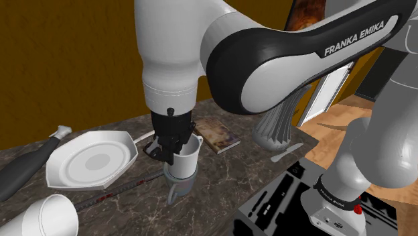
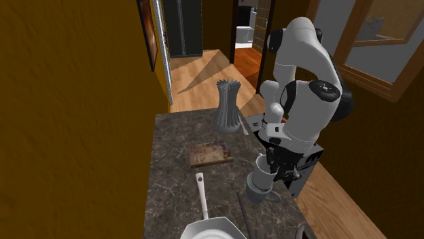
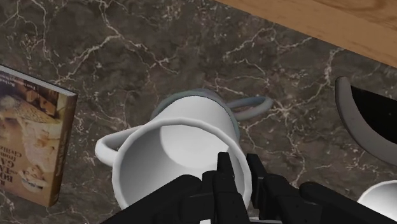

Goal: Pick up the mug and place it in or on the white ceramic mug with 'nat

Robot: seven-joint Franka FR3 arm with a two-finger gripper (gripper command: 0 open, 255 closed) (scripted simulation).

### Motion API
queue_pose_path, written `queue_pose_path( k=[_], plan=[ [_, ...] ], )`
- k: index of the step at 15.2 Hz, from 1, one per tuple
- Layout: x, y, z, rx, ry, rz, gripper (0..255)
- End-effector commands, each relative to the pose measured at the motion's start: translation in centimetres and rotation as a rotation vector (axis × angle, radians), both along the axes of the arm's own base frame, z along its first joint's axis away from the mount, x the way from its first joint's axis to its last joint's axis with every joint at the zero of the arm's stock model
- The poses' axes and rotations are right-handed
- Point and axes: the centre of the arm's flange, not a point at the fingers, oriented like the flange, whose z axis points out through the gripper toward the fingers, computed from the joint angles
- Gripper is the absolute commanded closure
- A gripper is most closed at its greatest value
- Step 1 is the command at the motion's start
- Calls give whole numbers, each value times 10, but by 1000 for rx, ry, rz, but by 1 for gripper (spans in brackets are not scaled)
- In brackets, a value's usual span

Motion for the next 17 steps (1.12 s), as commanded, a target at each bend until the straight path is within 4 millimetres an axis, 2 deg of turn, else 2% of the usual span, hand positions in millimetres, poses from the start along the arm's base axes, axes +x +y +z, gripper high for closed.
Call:
queue_pose_path(
  k=[1,2,7,11,17],
  plan=[
    [0,0,-1,-1,1,-1,255],
    [0,0,-1,-1,1,-1,0],
    [0,0,-1,-1,1,-1,0],
    [-4,3,49,-1,1,-1,0],
    [-4,3,49,-1,1,-1,0]
  ],
)
